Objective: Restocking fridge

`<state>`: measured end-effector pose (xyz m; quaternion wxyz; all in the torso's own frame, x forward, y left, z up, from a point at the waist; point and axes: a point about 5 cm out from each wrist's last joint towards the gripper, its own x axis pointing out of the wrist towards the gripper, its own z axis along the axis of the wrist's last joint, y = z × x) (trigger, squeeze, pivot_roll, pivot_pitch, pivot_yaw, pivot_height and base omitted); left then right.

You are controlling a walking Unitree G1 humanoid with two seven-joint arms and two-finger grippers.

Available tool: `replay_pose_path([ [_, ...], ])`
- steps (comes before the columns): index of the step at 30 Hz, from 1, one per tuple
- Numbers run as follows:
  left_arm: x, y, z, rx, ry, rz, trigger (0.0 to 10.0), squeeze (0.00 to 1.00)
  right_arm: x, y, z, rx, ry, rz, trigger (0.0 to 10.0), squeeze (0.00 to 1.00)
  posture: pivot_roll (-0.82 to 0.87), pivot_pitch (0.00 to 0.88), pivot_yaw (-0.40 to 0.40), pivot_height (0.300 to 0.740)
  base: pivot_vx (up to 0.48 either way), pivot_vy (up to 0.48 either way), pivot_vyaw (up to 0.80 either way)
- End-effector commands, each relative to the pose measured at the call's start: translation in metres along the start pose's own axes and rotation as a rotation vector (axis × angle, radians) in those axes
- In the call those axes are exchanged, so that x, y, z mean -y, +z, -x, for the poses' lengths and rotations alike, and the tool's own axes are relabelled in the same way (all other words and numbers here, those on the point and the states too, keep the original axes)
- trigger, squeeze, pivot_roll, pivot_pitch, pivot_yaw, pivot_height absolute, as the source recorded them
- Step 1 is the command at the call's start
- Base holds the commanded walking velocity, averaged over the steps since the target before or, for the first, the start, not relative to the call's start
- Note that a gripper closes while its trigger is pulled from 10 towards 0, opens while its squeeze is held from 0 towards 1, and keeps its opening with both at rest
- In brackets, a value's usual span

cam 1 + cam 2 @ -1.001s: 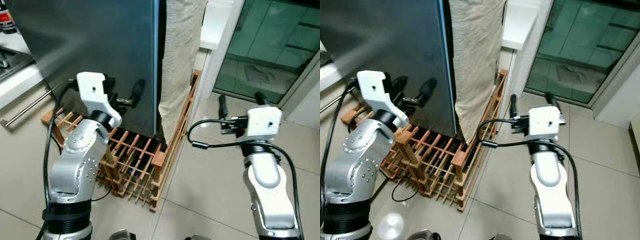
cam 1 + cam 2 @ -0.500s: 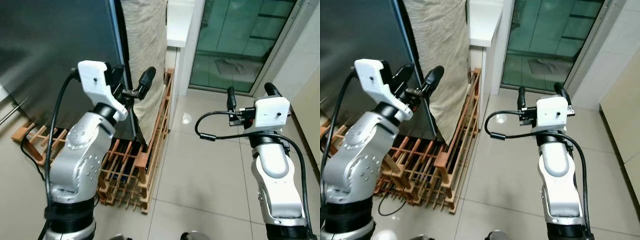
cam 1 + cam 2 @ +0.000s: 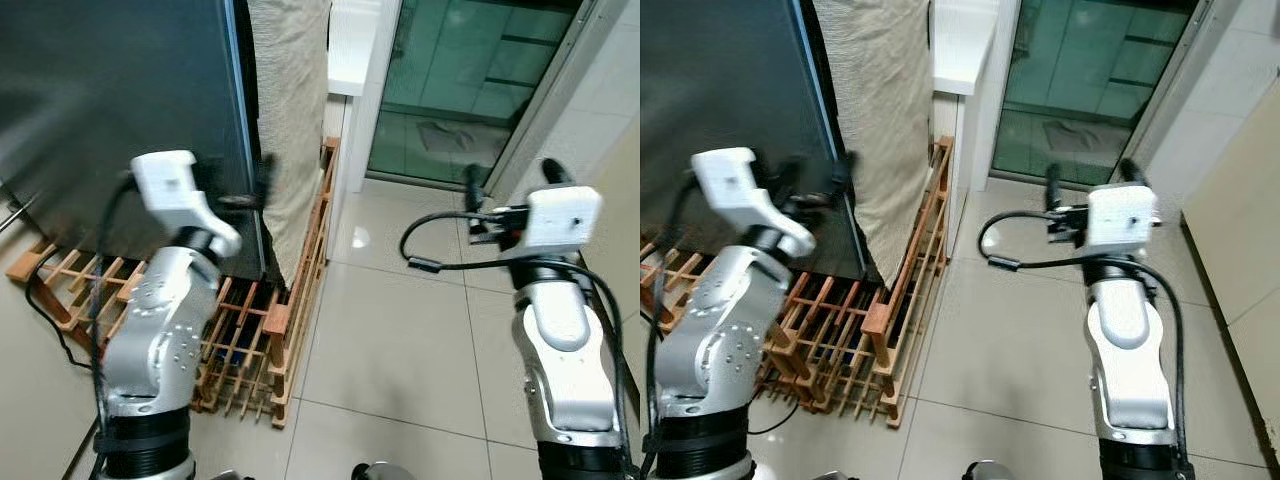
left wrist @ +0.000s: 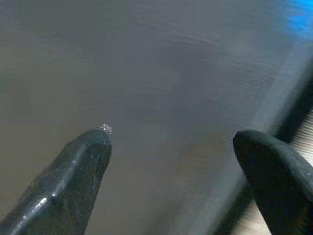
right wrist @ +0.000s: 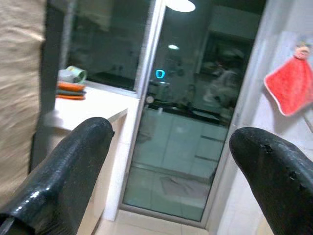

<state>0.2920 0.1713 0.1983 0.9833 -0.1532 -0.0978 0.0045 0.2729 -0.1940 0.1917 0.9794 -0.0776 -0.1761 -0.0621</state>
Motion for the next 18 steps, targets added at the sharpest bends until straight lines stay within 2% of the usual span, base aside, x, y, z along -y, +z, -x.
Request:
replay_pose_path([
  [1, 0.001, -0.005, 0.003, -0.003, 0.046, -0.002, 10.0, 0.00, 0.001, 0.005, -0.001, 0.032, -0.027, -0.037, 10.0, 0.07, -0.13, 0.000, -0.002, 0.740, 0.000, 0.000, 0.00],
  [5, 0.003, -0.012, 0.008, -0.022, 0.019, -0.017, 10.0, 0.00, -0.001, 0.002, -0.001, 0.024, -0.037, -0.058, 10.0, 0.08, -0.13, 0.000, 0.000, 0.740, 0.000, 0.000, 0.00],
  [10, 0.002, -0.009, 0.019, 0.040, -0.132, -0.142, 10.0, 0.00, 0.000, 0.000, 0.000, 0.027, -0.031, -0.045, 10.0, 0.07, -0.12, 0.000, 0.000, 0.740, 0.000, 0.000, 0.00],
  [11, -0.006, -0.013, 0.026, 0.016, -0.126, -0.183, 10.0, 0.00, 0.003, -0.001, 0.000, 0.026, -0.034, -0.037, 10.0, 0.08, -0.12, 0.000, -0.003, 0.740, 0.000, 0.000, 0.00],
  [14, -0.009, -0.014, 0.026, 0.006, -0.121, -0.178, 10.0, 0.00, 0.006, -0.004, 0.002, 0.022, -0.034, -0.019, 10.0, 0.08, -0.12, 0.000, -0.004, 0.740, 0.000, 0.000, 0.00],
  [18, 0.002, -0.009, 0.022, 0.039, -0.152, -0.182, 10.0, 0.00, 0.005, -0.009, 0.003, 0.005, -0.023, -0.007, 10.0, 0.08, -0.11, 0.000, -0.010, 0.740, 0.000, 0.000, 0.00],
])
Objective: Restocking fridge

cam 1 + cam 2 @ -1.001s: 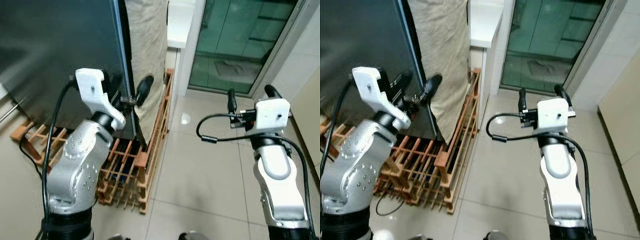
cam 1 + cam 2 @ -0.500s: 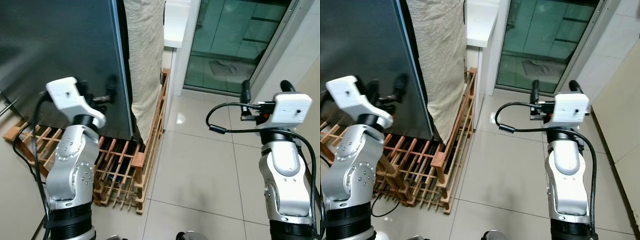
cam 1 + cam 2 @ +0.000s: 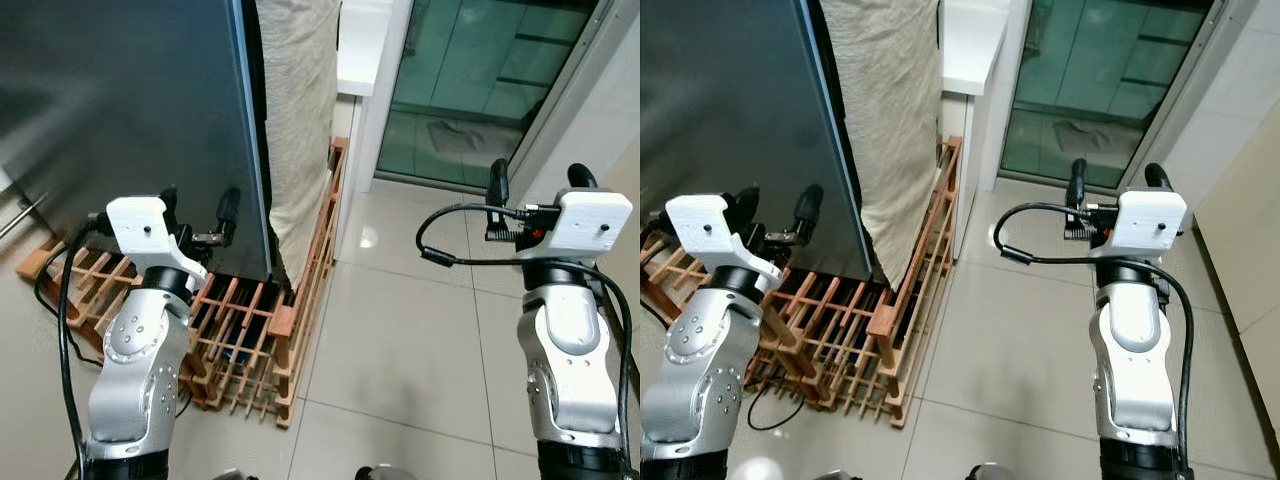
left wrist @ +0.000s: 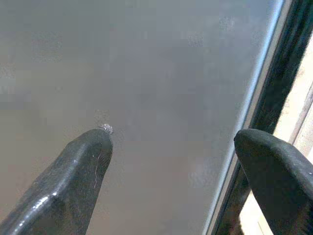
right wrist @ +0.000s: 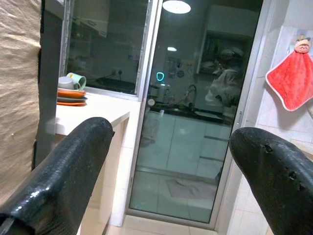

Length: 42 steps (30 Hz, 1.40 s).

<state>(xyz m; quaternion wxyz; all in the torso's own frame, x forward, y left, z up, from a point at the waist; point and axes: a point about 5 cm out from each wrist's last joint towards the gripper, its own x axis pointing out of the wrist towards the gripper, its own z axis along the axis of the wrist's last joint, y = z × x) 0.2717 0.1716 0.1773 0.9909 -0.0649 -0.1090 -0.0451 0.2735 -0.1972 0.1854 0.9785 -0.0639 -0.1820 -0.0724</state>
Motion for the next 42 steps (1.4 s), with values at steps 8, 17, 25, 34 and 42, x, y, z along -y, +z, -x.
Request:
replay_pose_path([
  [8, 0.017, 0.006, -0.009, 0.029, -0.107, -0.041, 10.0, 0.00, 0.000, -0.008, 0.003, -0.014, 0.027, 0.029, 10.0, 0.07, -0.11, 0.000, -0.018, 0.740, 0.000, 0.409, -0.67],
  [17, 0.037, 0.007, -0.022, 0.017, -0.170, -0.030, 10.0, 0.00, 0.000, -0.008, 0.003, -0.008, 0.019, 0.029, 10.0, 0.07, -0.13, 0.000, -0.005, 0.740, 0.000, 0.000, 0.00],
  [25, 0.034, 0.007, -0.010, 0.015, -0.174, -0.021, 10.0, 0.00, 0.005, -0.013, 0.010, -0.028, 0.012, 0.041, 10.0, 0.07, -0.13, 0.000, -0.002, 0.740, 0.000, 0.000, 0.00],
  [34, 0.056, -0.009, -0.024, -0.091, -0.210, -0.094, 10.0, 0.00, 0.006, -0.018, 0.008, -0.051, -0.004, 0.023, 10.0, 0.07, -0.13, 0.000, -0.002, 0.740, 0.000, 0.000, 0.00],
  [42, 0.036, -0.004, -0.029, -0.059, -0.070, -0.072, 10.0, 0.00, 0.011, -0.015, 0.007, -0.066, -0.078, -0.069, 10.0, 0.07, -0.14, 0.000, 0.011, 0.740, 0.000, 0.000, 0.00],
])
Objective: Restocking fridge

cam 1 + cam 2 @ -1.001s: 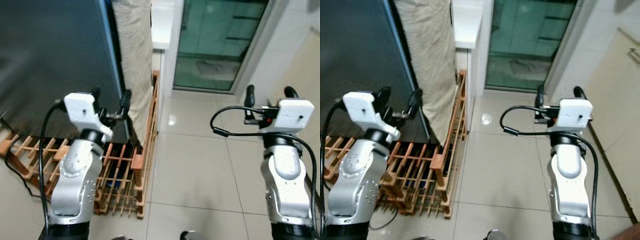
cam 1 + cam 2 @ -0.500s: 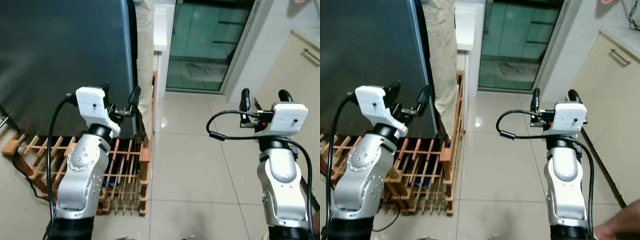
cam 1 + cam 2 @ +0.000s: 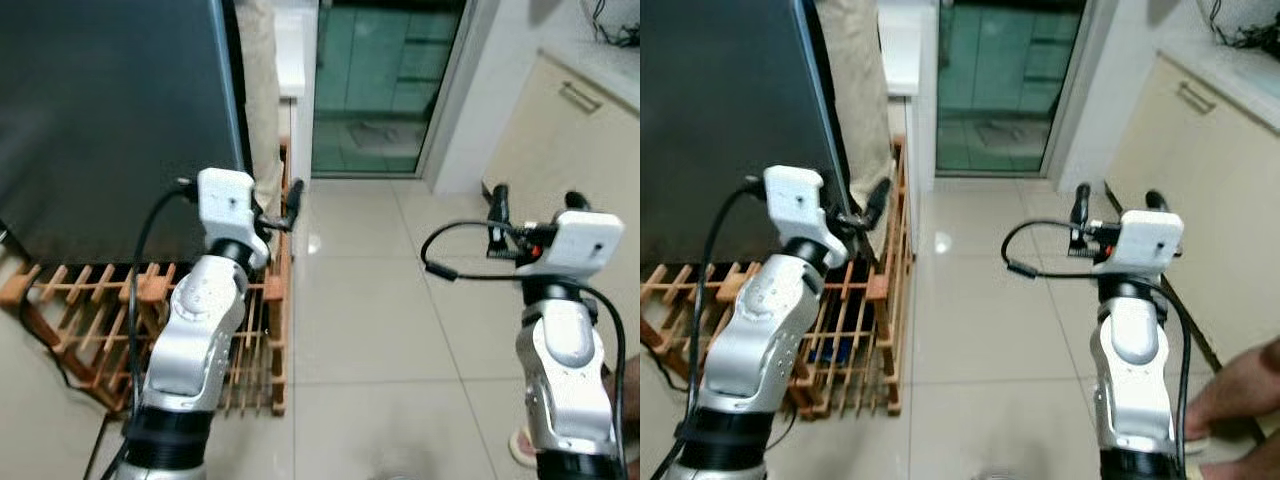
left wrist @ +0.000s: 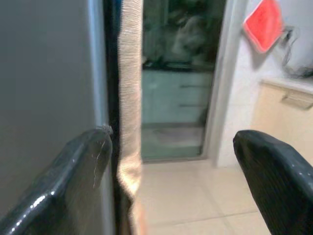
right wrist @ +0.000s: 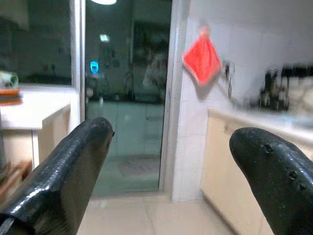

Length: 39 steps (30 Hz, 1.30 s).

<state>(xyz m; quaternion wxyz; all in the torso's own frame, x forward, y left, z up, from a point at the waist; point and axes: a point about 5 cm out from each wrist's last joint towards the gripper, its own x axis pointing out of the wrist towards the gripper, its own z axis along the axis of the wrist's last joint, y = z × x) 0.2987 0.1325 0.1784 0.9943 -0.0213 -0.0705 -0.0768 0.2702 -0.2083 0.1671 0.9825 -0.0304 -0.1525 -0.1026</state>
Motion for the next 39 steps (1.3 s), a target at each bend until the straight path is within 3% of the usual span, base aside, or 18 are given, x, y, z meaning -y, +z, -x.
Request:
replay_pose_path([
  [1, 0.001, 0.005, 0.002, 0.019, -0.007, -0.001, 10.0, 0.00, 0.001, 0.001, 0.001, -0.006, -0.008, -0.022, 10.0, 0.07, -0.14, 0.000, 0.012, 0.740, 0.000, 0.000, 0.00],
  [2, 0.001, 0.005, 0.002, 0.019, -0.007, -0.001, 10.0, 0.00, 0.001, 0.001, 0.001, -0.006, -0.008, -0.022, 10.0, 0.07, -0.14, 0.000, 0.012, 0.740, 0.000, 0.000, 0.00],
  [4, -0.016, 0.001, 0.014, 0.033, 0.094, 0.000, 10.0, 0.00, -0.001, 0.001, 0.010, -0.022, 0.007, -0.032, 10.0, 0.07, -0.14, 0.000, 0.014, 0.740, 0.000, 0.000, 0.00],
  [5, -0.016, 0.001, 0.014, 0.033, 0.094, 0.000, 10.0, 0.00, -0.001, 0.001, 0.010, -0.022, 0.007, -0.032, 10.0, 0.07, -0.14, 0.000, 0.014, 0.740, 0.000, 0.000, 0.00],
  [6, -0.025, -0.001, 0.021, 0.032, 0.128, 0.003, 10.0, 0.00, -0.001, 0.003, 0.016, -0.022, 0.021, -0.021, 10.0, 0.07, -0.14, 0.000, 0.005, 0.740, 0.000, 0.000, 0.00],
  [8, -0.025, -0.001, 0.021, 0.032, 0.128, 0.003, 10.0, 0.00, -0.001, 0.003, 0.016, -0.022, 0.021, -0.021, 10.0, 0.07, -0.14, 0.000, 0.005, 0.740, 0.000, 0.000, 0.00],
  [10, -0.042, -0.008, 0.053, 0.009, 0.151, -0.046, 10.0, 0.00, 0.010, 0.002, 0.050, -0.073, 0.084, 0.049, 10.0, 0.07, -0.13, 0.000, -0.011, 0.740, 0.000, 0.000, 0.00],
  [11, -0.042, -0.008, 0.053, 0.009, 0.151, -0.046, 10.0, 0.00, 0.010, 0.002, 0.050, -0.073, 0.084, 0.049, 10.0, 0.07, -0.13, 0.000, -0.011, 0.740, 0.000, 0.000, 0.00],
  [12, -0.044, -0.009, 0.071, -0.019, 0.167, -0.069, 10.0, 0.00, 0.021, 0.006, 0.073, -0.101, 0.113, 0.111, 10.0, 0.07, -0.12, 0.000, -0.021, 0.740, 0.000, 0.000, 0.00],
  [13, -0.043, -0.009, 0.073, -0.025, 0.179, -0.067, 10.0, 0.00, 0.023, 0.008, 0.077, -0.100, 0.111, 0.128, 10.0, 0.07, -0.12, 0.000, -0.021, 0.740, 0.000, 0.000, 0.00],
  [15, -0.043, -0.008, 0.073, -0.026, 0.188, -0.063, 10.0, 0.00, 0.025, 0.008, 0.078, -0.098, 0.106, 0.136, 10.0, 0.07, -0.12, 0.000, -0.021, 0.740, 0.000, 0.000, 0.00],
  [18, -0.028, 0.000, 0.061, 0.053, 0.161, 0.026, 10.0, 0.00, 0.019, 0.011, 0.071, -0.051, 0.060, 0.120, 10.0, 0.07, -0.14, 0.000, -0.021, 0.740, 0.000, 0.000, 0.00],
  [23, -0.025, 0.003, 0.054, 0.092, 0.159, 0.073, 10.0, 0.00, 0.018, 0.007, 0.069, -0.064, 0.017, 0.087, 10.0, 0.07, -0.14, 0.000, -0.020, 0.740, 0.000, 0.000, 0.00],
  [33, -0.016, 0.007, 0.053, 0.111, 0.097, 0.054, 10.0, 0.00, 0.015, 0.010, 0.062, -0.056, 0.040, 0.077, 10.0, 0.07, -0.15, 0.000, -0.031, 0.740, 0.000, 0.000, 0.00],
  [39, -0.012, -0.003, 0.060, 0.063, 0.013, -0.010, 10.0, 0.00, 0.015, 0.003, 0.061, -0.085, 0.075, 0.081, 10.0, 0.07, -0.14, 0.000, -0.030, 0.740, 0.000, 0.000, 0.00],
])
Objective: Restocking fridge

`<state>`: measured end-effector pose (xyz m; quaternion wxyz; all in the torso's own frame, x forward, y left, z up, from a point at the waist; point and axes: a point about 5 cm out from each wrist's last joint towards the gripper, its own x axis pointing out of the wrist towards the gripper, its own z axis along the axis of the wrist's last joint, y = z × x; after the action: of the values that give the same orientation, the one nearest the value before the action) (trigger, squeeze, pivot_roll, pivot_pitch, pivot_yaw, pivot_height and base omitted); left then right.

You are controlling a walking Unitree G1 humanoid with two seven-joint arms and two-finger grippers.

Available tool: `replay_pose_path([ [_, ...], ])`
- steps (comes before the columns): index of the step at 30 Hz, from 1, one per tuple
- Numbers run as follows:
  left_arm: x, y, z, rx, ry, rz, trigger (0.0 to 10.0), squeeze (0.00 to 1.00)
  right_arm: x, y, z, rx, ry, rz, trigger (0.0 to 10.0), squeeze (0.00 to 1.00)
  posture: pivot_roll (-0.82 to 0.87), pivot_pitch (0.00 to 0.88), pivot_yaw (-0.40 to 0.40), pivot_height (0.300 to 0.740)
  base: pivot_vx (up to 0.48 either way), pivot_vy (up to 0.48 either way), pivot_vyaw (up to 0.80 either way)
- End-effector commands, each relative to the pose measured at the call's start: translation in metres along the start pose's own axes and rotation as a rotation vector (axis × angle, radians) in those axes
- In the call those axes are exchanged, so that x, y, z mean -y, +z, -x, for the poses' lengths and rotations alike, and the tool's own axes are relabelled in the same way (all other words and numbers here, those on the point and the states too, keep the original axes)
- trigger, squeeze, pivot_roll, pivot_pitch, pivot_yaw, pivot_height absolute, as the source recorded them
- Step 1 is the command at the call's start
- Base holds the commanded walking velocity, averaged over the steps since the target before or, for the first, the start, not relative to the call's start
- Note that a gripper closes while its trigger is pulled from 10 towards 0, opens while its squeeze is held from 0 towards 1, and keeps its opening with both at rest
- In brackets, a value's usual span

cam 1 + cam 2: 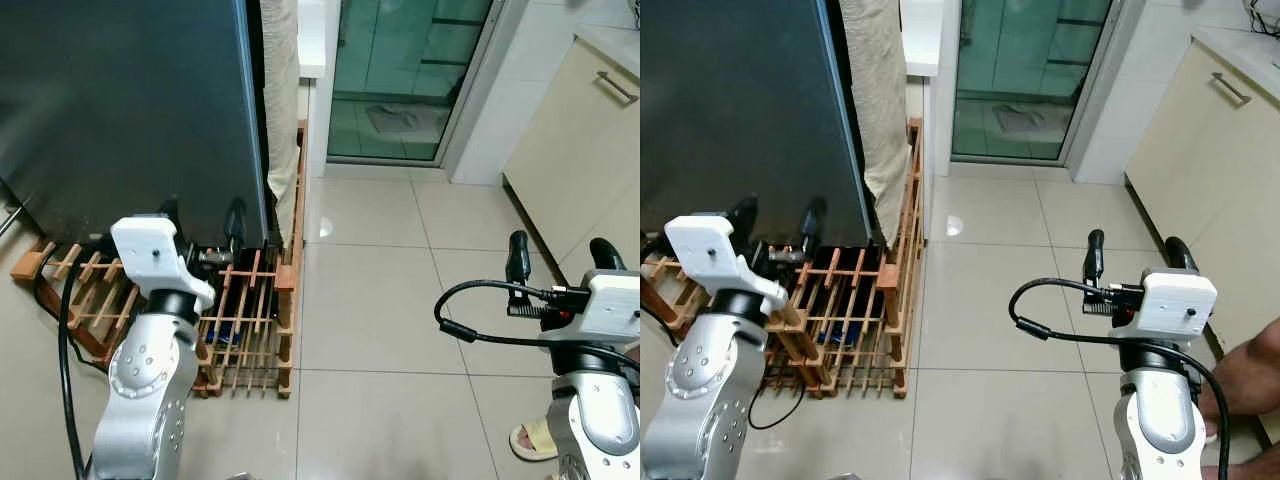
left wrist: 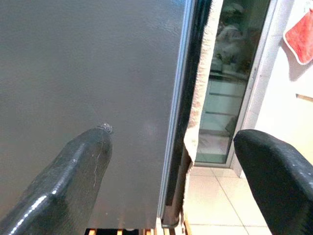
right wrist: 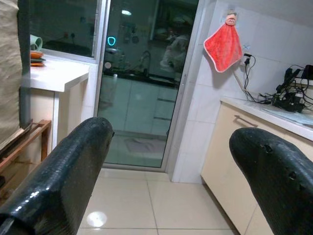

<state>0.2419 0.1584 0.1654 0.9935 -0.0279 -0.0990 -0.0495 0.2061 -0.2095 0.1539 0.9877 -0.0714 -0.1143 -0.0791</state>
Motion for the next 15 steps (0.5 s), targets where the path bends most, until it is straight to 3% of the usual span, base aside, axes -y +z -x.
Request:
replay_pose_path([
  [1, 0.0065, 0.0009, -0.0020, 0.005, -0.053, -0.018, 10.0, 0.00, 0.0000, -0.0037, -0.0039, -0.016, 0.020, 0.003, 10.0, 0.06, -0.14, 0.000, -0.029, 0.740, 0.000, 0.000, 0.00],
  [15, 0.0106, -0.0022, -0.0042, -0.002, -0.083, 0.000, 10.0, 0.00, -0.0027, -0.0066, -0.0121, -0.014, 0.062, 0.016, 10.0, 0.06, -0.14, 0.000, -0.027, 0.740, 0.000, 0.000, 0.00],
])
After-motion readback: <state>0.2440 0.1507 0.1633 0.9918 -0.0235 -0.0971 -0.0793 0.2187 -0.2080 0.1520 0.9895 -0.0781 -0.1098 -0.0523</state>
